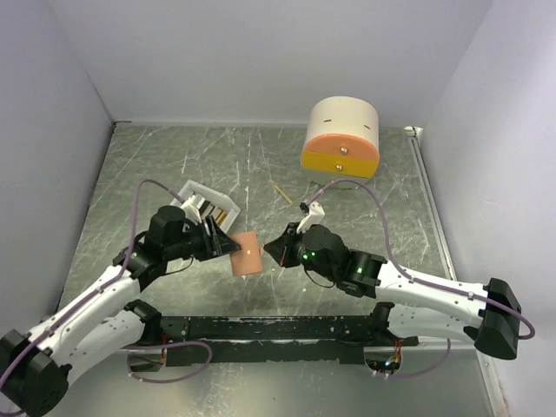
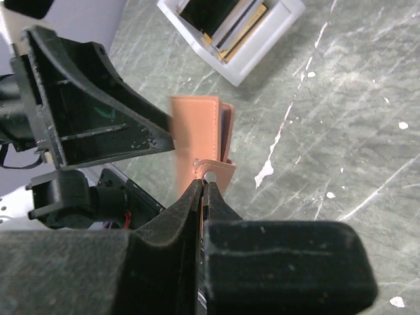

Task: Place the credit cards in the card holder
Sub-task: Open the card holder at the center of the board.

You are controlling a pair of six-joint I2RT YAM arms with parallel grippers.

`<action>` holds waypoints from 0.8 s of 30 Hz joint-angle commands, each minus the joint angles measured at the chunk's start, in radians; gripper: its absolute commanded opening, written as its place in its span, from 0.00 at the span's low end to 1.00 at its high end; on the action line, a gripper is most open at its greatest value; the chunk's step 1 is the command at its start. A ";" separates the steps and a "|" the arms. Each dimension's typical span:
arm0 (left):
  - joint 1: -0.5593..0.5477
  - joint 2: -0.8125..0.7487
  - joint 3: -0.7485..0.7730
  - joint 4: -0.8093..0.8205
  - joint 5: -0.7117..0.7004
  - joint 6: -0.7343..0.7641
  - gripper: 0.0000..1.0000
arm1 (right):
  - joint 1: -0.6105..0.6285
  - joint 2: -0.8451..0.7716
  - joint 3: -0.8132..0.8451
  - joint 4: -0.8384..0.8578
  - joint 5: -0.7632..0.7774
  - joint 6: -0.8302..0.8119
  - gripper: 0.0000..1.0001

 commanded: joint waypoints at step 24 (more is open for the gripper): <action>-0.008 0.153 -0.035 -0.059 -0.041 0.072 0.70 | -0.032 0.055 -0.051 -0.206 0.104 0.076 0.00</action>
